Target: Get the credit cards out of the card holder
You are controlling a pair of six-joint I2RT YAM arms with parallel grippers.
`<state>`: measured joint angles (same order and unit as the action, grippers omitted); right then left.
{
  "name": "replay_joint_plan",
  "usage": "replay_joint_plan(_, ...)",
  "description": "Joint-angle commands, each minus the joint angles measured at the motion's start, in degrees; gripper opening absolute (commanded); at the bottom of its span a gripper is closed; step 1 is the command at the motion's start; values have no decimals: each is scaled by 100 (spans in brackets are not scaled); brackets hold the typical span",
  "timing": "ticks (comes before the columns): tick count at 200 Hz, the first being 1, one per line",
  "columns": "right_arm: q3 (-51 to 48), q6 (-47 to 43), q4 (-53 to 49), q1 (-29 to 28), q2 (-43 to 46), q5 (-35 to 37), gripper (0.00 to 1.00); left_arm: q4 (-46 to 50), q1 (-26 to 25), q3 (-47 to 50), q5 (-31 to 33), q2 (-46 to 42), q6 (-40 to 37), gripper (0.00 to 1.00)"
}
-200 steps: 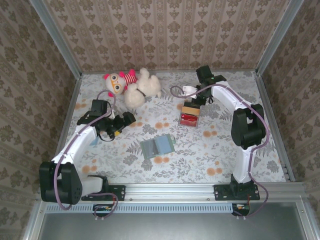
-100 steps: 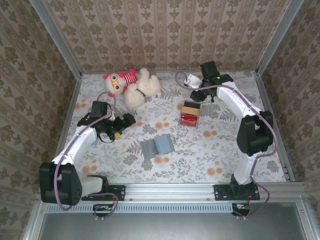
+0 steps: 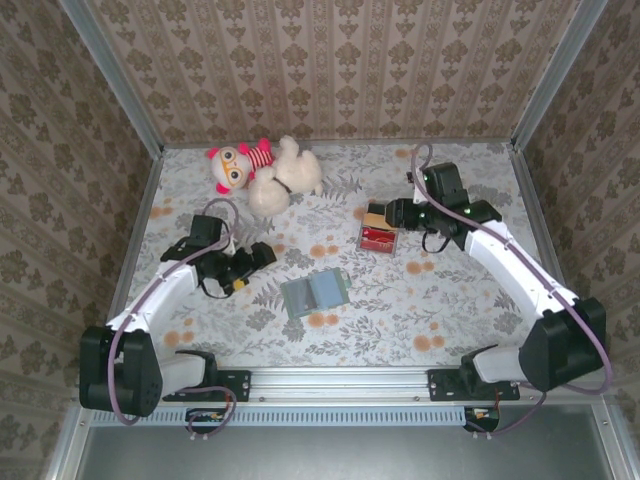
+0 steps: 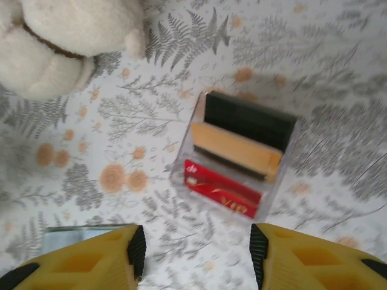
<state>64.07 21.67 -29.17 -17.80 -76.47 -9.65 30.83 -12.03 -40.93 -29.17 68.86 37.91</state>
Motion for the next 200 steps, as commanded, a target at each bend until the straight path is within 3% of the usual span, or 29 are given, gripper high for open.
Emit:
replay_joint_plan(1,-405,1267,160,-518,245,106,51,25,-132,91,73,-85,134,100)
replay_joint_plan(52,-586,1916,351,-2201,-263,650,52,-64,-598,162,412,65,564,91)
replay_joint_plan(93,-162,2139,426,-2987,-1447,694,51,-360,-956,199,577,277,1055,87)
replay_joint_plan(128,193,2237,251,-3194,-2286,676,48,-720,-1111,253,457,541,1383,76)
replay_joint_plan(200,281,2339,-60,-3208,-2751,1199,52,-1035,-1372,199,412,948,1538,62)
